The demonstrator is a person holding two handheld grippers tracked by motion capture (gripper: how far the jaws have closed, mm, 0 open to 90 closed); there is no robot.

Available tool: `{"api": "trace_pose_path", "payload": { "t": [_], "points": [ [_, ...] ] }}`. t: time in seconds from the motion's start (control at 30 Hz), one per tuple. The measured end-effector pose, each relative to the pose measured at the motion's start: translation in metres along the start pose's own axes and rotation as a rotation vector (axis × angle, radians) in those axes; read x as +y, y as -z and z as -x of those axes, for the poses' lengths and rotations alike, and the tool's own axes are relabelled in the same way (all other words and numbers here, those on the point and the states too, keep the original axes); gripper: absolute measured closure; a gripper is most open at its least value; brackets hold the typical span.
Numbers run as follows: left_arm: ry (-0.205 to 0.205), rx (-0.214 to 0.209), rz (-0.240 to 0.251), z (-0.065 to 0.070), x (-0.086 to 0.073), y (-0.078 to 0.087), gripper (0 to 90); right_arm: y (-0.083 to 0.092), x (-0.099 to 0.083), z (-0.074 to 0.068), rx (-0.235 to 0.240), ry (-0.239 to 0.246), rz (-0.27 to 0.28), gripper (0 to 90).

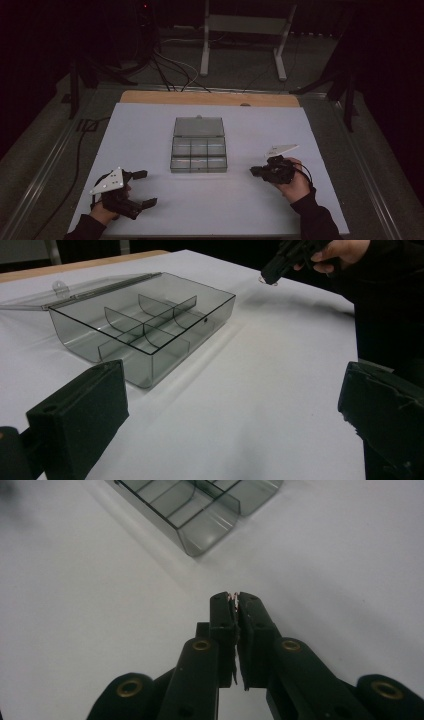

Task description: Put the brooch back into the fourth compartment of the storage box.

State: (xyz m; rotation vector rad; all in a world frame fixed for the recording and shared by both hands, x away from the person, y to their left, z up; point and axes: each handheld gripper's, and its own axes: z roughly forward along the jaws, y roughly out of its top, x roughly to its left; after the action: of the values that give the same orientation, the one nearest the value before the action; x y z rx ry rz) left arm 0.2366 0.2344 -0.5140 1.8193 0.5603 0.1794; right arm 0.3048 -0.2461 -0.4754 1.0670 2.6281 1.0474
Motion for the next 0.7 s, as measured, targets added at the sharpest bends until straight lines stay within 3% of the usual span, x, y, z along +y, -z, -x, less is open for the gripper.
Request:
{"api": "trace_pose_path", "payload": {
  "t": [0.7],
  "points": [
    [-0.001, -0.002, -0.001, 0.0, 0.0, 0.0, 1.2, -0.014, 0.039, -0.014, 0.038, 0.049, 0.023, 85.4]
  ]
}}
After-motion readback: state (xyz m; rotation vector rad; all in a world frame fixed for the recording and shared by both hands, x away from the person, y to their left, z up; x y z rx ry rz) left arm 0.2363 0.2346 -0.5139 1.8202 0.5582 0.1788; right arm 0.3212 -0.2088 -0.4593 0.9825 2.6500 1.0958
